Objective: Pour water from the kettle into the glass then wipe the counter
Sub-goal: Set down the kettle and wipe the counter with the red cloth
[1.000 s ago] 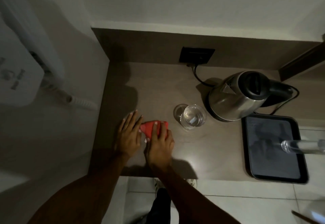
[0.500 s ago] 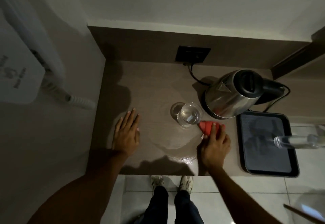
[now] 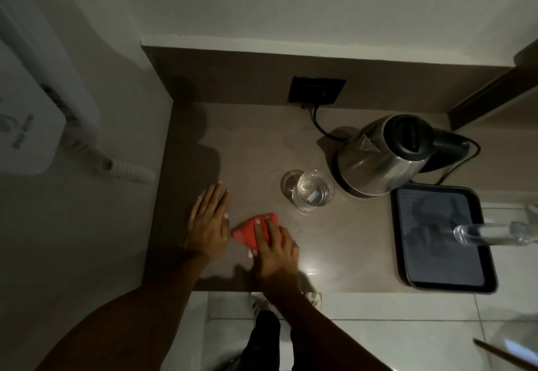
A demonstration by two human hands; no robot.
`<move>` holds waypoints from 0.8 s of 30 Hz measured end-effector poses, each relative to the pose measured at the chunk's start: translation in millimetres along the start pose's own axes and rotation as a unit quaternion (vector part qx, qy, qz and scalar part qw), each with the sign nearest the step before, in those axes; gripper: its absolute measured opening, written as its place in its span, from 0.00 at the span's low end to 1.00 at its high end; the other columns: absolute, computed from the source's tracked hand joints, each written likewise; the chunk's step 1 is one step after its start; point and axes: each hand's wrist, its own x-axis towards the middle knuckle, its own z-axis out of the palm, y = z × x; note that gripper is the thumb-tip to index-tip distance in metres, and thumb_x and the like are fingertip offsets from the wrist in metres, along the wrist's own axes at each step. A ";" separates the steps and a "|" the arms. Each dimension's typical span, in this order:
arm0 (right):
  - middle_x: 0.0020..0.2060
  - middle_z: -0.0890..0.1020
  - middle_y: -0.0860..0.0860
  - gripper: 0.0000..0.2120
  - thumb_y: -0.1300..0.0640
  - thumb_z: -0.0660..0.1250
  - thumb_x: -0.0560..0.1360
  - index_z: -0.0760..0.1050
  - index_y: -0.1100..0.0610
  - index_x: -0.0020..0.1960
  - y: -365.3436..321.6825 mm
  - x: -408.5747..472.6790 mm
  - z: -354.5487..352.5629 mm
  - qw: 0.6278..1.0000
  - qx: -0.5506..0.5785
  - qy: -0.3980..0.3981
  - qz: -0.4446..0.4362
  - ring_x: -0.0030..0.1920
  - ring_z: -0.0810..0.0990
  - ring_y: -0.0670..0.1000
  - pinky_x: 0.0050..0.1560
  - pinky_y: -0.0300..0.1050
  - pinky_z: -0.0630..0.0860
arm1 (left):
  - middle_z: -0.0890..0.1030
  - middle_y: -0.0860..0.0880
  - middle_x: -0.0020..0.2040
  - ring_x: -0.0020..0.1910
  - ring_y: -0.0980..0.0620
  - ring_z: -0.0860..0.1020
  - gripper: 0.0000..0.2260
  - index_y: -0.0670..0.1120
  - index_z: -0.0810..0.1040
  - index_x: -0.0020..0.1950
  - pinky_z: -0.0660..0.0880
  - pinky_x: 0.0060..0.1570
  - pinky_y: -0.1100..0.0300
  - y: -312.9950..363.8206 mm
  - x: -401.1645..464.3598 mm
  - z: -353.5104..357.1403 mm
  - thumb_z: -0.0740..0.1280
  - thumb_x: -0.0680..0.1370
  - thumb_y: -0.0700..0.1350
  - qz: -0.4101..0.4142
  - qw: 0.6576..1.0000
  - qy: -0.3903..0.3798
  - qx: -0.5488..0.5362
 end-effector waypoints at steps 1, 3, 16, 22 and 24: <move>0.73 0.66 0.58 0.38 0.39 0.66 0.71 0.61 0.53 0.76 20.5 -16.6 -1.8 1.000 -0.010 0.001 -0.010 0.67 0.68 0.63 0.59 0.63 0.73 | 0.62 0.47 0.79 0.78 0.48 0.59 0.24 0.47 0.64 0.77 0.54 0.76 0.52 -0.8 0.6 0.5 0.50 0.81 0.49 -0.002 1.000 0.001 -0.005; 0.74 0.61 0.56 0.35 0.43 0.63 0.73 0.59 0.52 0.76 67.3 -42.8 -16.3 0.999 -0.030 -0.012 -0.018 0.67 0.68 0.64 0.58 0.64 0.72 | 0.62 0.48 0.79 0.78 0.49 0.59 0.24 0.47 0.64 0.77 0.55 0.76 0.51 -2.1 -0.6 2.6 0.50 0.81 0.49 -0.003 1.000 -0.003 -0.007; 0.73 0.62 0.65 0.31 0.52 0.63 0.74 0.59 0.55 0.76 70.0 -27.5 -26.0 0.966 0.000 0.111 0.234 0.63 0.67 0.71 0.58 0.70 0.67 | 0.60 0.48 0.80 0.79 0.48 0.58 0.24 0.47 0.62 0.78 0.55 0.76 0.50 -1.9 1.2 5.4 0.50 0.81 0.50 -0.005 1.000 -0.004 -0.006; 0.67 0.74 0.63 0.38 0.40 0.70 0.68 0.66 0.55 0.73 -16.1 -13.0 -1.2 0.997 0.012 0.011 0.080 0.61 0.76 0.65 0.53 0.61 0.77 | 0.64 0.48 0.78 0.77 0.47 0.63 0.24 0.47 0.66 0.76 0.59 0.74 0.47 0.7 0.0 4.5 0.51 0.80 0.49 -0.005 0.999 0.009 -0.035; 0.70 0.70 0.61 0.37 0.40 0.66 0.70 0.61 0.53 0.75 -11.8 -2.2 -5.0 0.999 0.011 0.012 0.035 0.65 0.72 0.64 0.56 0.61 0.76 | 0.66 0.47 0.77 0.76 0.45 0.65 0.24 0.46 0.68 0.74 0.62 0.72 0.46 2.7 0.7 3.8 0.51 0.80 0.49 -0.005 0.999 0.014 -0.036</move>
